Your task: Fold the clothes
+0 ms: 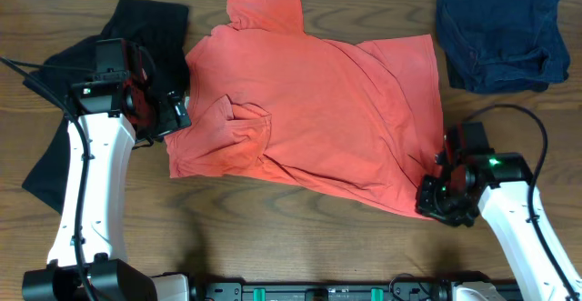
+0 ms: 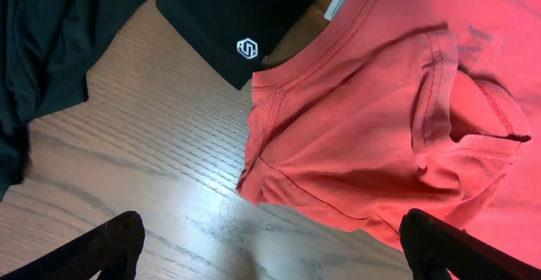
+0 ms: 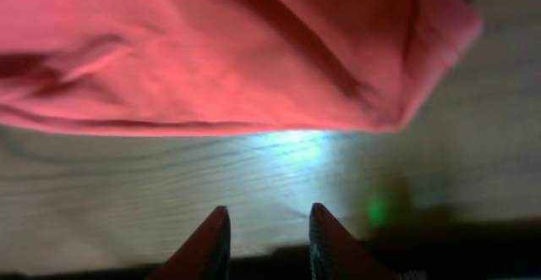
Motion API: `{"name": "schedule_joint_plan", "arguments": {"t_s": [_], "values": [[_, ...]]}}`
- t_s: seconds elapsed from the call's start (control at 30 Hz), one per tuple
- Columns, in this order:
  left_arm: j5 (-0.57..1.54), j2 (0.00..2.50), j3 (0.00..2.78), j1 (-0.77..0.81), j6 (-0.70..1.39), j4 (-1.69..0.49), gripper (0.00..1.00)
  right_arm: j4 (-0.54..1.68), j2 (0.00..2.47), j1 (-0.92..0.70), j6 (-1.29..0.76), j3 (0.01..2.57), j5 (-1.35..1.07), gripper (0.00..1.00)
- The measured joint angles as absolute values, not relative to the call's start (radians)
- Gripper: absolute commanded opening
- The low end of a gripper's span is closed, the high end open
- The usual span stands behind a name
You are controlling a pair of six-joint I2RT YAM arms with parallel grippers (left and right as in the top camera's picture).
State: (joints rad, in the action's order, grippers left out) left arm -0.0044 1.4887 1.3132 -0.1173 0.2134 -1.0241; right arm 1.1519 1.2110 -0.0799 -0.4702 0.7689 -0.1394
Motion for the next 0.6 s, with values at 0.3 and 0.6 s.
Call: {"name": "schedule_joint_plan", "arguments": {"t_s": [0.3,0.6], "values": [[-0.003,1.489,1.313,-0.117,0.213,-1.018,0.98,1.057,1.247,-0.080,-0.694,0.645,-0.129,0.34],[-0.003,1.489,1.313,-0.117,0.213,-1.017,0.98,0.928,1.302,-0.080,-0.765,0.610,-0.129,0.51]]}}
